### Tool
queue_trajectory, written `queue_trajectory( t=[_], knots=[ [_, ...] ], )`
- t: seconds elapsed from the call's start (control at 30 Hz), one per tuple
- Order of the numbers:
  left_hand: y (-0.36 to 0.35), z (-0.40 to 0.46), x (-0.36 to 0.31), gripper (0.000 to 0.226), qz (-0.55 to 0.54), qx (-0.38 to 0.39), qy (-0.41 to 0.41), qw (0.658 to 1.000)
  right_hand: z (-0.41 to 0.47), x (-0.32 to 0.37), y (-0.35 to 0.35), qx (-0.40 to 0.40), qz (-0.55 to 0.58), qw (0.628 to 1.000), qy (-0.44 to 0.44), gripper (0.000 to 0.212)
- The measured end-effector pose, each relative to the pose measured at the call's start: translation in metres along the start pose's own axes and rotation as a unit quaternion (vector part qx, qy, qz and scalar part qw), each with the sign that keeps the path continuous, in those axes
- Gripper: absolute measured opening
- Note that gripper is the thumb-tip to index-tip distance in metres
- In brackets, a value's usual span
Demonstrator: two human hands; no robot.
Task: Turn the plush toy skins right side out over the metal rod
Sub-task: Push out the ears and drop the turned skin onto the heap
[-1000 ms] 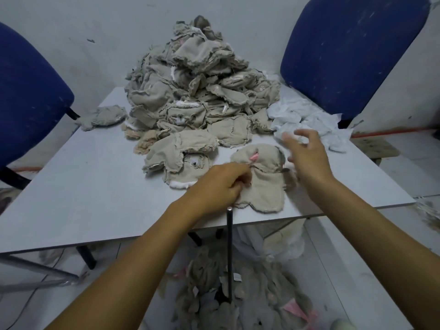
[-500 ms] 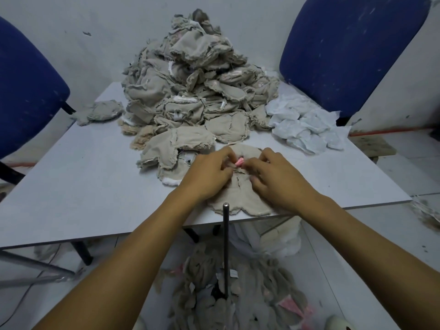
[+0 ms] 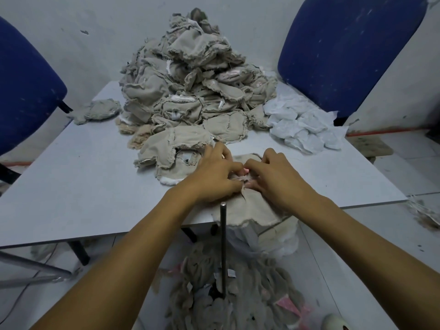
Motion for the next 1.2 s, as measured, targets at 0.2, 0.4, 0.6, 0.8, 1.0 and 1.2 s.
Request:
queue_trajectory(
  t=[0.2, 0.4, 0.6, 0.8, 1.0, 1.2],
  knots=[
    [0.015, -0.002, -0.006, 0.012, -0.192, -0.025, 0.016, 0.981, 0.0, 0.01, 0.012, 0.01, -0.026, 0.999, 0.043, 0.017],
    [0.016, -0.004, -0.011, 0.025, -0.245, 0.002, 0.017, 0.969, 0.007, 0.009, 0.021, 0.118, 0.022, 0.993, -0.004, 0.034],
    [0.028, 0.006, -0.006, 0.016, -0.151, -0.006, -0.034, 0.988, 0.009, 0.005, 0.034, 0.11, 0.234, 0.965, -0.046, 0.015],
    [0.027, 0.004, -0.008, 0.023, -0.368, -0.044, 0.069, 0.926, 0.002, 0.017, 0.033, 0.147, 0.42, 0.891, -0.084, 0.06],
    [0.03, -0.002, -0.009, 0.025, -0.423, 0.059, 0.122, 0.896, 0.004, 0.022, 0.028, 0.065, 0.476, 0.867, -0.131, 0.062],
    [0.044, -0.006, -0.004, 0.028, -0.25, 0.143, 0.033, 0.957, 0.005, 0.024, 0.029, 0.079, 0.44, 0.888, -0.103, 0.067]
  ],
)
Point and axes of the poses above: each hand's wrist, its own z-axis towards the middle knuckle, its own y-axis out of the back of the hand, x = y × z, the point moved 3 cm from there along z, towards the middle knuckle, and after that the axes turned 13 degrees about -x, right-handed, at the moved point
